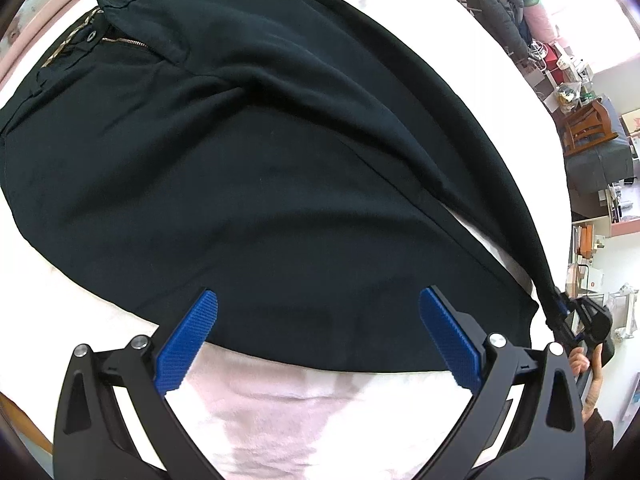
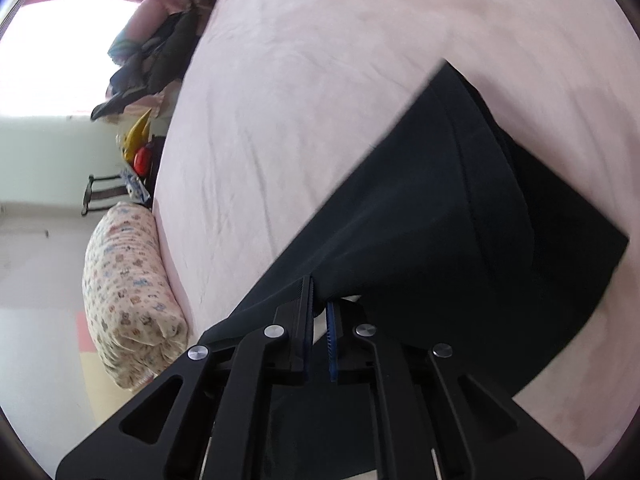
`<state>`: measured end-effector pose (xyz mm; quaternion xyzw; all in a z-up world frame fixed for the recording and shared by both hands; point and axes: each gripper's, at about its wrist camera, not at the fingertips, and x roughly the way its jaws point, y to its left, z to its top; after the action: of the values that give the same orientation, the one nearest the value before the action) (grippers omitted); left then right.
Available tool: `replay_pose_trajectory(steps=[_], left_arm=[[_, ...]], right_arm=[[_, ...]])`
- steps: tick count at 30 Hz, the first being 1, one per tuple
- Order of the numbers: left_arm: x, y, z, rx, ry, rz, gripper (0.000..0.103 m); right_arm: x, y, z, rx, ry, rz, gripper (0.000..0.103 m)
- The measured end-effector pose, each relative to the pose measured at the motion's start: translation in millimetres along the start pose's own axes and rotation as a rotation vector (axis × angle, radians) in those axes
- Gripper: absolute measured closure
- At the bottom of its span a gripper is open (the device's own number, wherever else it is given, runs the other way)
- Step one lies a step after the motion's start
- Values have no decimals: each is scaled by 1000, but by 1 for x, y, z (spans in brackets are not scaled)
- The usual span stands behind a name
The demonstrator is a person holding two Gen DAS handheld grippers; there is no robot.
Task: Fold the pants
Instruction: 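Lift the cuffs with the right gripper and carry them toward the waistband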
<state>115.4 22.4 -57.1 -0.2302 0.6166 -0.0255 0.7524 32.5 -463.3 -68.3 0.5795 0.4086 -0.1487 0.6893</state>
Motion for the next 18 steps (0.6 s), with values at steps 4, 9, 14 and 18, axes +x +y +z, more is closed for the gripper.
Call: replay_pose_trajectory(steps=[4,9,14,18], left_arm=[[-1,2,0,-1,-6,4,2],[-2,2,-1,-1,-12,16,2],[-8,0,-1,25,-53,18,2],[-4,-4,-1,46,-52,17,2]], right_arm=[[3,-30,-14,121,13,11,98],[3,-58,-33,224,11,18,99],[-23,-64,-38,227,-51,34,100],[-30,-80,-32,266,-37,12,103]])
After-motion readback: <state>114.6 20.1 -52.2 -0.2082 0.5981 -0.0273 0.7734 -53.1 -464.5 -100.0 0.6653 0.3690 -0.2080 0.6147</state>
